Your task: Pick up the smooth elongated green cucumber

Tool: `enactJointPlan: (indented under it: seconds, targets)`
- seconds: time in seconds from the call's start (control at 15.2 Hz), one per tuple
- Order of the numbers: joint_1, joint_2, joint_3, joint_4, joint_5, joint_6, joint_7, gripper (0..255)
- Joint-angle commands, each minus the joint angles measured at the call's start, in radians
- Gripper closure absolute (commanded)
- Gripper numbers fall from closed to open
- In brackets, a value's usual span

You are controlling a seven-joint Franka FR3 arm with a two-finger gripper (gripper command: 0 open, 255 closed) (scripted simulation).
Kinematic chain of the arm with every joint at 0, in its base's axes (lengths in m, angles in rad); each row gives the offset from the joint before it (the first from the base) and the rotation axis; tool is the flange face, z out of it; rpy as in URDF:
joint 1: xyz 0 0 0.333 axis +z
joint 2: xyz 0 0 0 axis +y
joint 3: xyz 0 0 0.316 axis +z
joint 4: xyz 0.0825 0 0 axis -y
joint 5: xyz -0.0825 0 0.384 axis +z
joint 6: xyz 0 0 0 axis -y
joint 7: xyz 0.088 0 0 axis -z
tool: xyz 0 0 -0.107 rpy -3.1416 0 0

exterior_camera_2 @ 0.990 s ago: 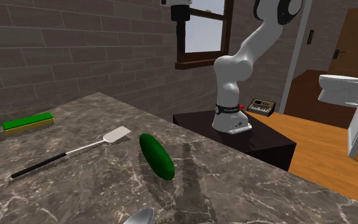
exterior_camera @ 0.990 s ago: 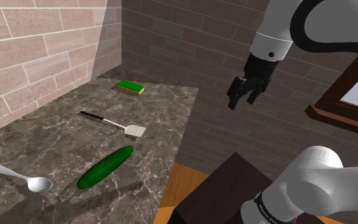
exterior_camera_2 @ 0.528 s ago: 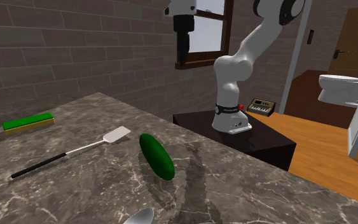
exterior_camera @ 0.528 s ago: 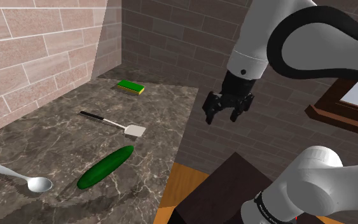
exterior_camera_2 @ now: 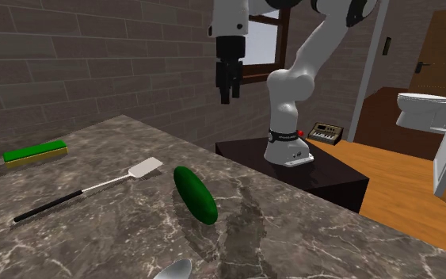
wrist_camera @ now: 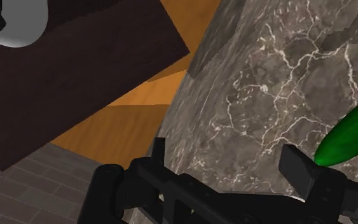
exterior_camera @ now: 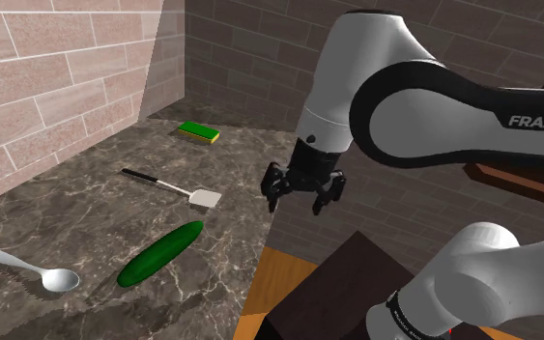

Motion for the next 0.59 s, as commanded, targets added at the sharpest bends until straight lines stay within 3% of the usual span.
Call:
enactJointPlan:
  seconds: [0.0, 0.26, 0.53]
  targets:
    - [-0.018, 0.058, 0.061, 0.023, 0.024, 0.055, 0.085, 0]
    - [-0.071, 0.188, 0.182, 0.079, 0.036, 0.167, 0.250, 0]
    - [-0.151, 0.346, 0.317, 0.155, -0.011, 0.279, 0.436, 0]
